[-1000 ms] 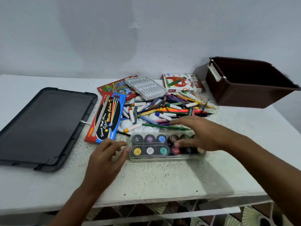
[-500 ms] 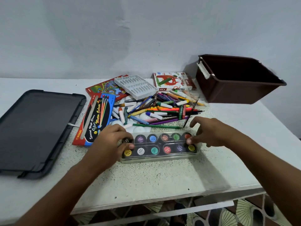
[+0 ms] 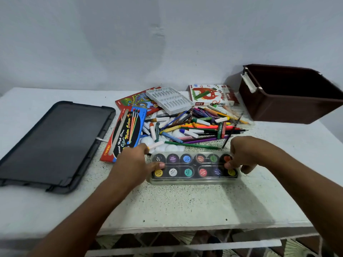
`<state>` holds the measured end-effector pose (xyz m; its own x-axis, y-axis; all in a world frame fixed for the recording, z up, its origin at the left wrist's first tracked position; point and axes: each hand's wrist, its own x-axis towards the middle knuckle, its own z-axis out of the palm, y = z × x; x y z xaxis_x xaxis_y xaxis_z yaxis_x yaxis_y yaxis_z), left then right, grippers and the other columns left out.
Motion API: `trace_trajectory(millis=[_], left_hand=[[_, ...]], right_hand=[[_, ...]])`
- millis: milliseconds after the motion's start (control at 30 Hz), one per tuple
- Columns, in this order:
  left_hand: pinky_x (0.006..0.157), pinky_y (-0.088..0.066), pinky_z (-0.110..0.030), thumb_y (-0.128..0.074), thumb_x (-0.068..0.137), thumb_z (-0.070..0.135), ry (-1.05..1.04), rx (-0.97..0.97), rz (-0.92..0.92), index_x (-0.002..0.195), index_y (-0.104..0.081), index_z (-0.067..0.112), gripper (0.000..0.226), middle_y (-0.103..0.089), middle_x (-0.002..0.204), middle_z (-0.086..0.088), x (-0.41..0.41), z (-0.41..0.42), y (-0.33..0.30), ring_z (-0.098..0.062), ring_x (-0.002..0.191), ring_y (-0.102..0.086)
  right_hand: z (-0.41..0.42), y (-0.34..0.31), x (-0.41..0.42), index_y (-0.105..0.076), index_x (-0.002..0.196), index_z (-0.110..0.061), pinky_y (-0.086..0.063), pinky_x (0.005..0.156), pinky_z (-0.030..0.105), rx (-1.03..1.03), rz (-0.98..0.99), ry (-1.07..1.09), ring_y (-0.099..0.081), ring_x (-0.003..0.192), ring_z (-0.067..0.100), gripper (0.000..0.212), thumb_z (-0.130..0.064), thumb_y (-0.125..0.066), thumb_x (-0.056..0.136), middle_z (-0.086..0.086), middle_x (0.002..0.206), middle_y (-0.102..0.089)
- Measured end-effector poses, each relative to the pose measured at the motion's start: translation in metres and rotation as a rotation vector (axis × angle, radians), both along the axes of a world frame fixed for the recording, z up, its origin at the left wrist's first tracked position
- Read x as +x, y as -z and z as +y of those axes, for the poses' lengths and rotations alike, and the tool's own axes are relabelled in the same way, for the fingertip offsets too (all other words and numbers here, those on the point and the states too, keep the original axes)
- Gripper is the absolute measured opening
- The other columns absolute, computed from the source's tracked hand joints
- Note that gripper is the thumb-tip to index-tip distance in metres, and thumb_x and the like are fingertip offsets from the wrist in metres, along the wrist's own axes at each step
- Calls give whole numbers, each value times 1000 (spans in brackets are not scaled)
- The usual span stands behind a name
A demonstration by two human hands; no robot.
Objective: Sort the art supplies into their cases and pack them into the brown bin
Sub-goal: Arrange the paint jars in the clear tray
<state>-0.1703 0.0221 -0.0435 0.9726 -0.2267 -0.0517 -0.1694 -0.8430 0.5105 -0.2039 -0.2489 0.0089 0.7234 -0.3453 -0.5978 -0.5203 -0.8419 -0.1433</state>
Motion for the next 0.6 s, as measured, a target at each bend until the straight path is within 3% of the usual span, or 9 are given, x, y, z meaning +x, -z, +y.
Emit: trace_trajectory(millis=[167, 267, 333, 400, 467, 533, 600], left_hand=[[70, -50, -34, -73, 80, 39, 63, 81, -102, 109, -57, 8, 45, -59, 94, -14, -11, -14, -10, -27, 83, -60], [67, -50, -38, -60, 91, 24, 203, 197, -239, 103, -47, 12, 22, -61, 91, -11, -20, -23, -11, -26, 86, -62], [69, -47, -35, -50, 92, 15, 261, 342, -257, 109, -41, 12, 19, -62, 99, -7, -24, -30, -12, -26, 93, -60], [68, -40, -32, -47, 94, 15, 308, 477, -276, 118, -39, 12, 25, -61, 106, -6, -22, -36, -15, -26, 98, -57], [69, -37, -33, -54, 94, 35, 307, 555, -209, 127, -39, 15, 41, -59, 112, -6, -13, -37, -26, -26, 104, -55], [78, -41, -35, -61, 78, 65, 298, 578, -62, 133, -39, 21, 73, -54, 122, -5, -2, -33, -35, -26, 116, -49], [97, -39, -42, -63, 60, 79, 410, 652, -12, 140, -34, 22, 102, -42, 137, -7, 8, -31, -38, -29, 130, -33]], right_hand=[[2, 2, 0, -48, 85, -9, -49, 41, 21, -2, -19, -15, -65, 51, 17, 34, -23, -79, 78, 10, 89, -55], [3, 3, 1, -50, 76, -7, -55, 47, 26, -7, -38, -33, -65, 52, 19, 32, -20, -80, 78, 10, 81, -57], [5, 2, 1, -52, 72, -6, -54, 47, 24, -27, -44, -58, -65, 51, 17, 31, -19, -80, 77, 9, 72, -60], [8, 2, 1, -54, 75, -3, -56, 49, 25, -29, -37, -83, -67, 54, 18, 29, -17, -79, 78, 11, 74, -63], [13, 0, 1, -55, 90, -1, -57, 53, 27, -55, -15, -127, -69, 60, 20, 30, -19, -78, 79, 12, 87, -64], [17, -6, 1, -56, 108, -5, -55, 64, 29, -206, -1, -296, -69, 83, 22, 44, -29, -78, 79, 11, 103, -63], [19, -8, 1, -46, 132, -14, -49, 87, 36, -305, -28, -463, -53, 114, 26, 72, -42, -78, 75, 10, 128, -52]])
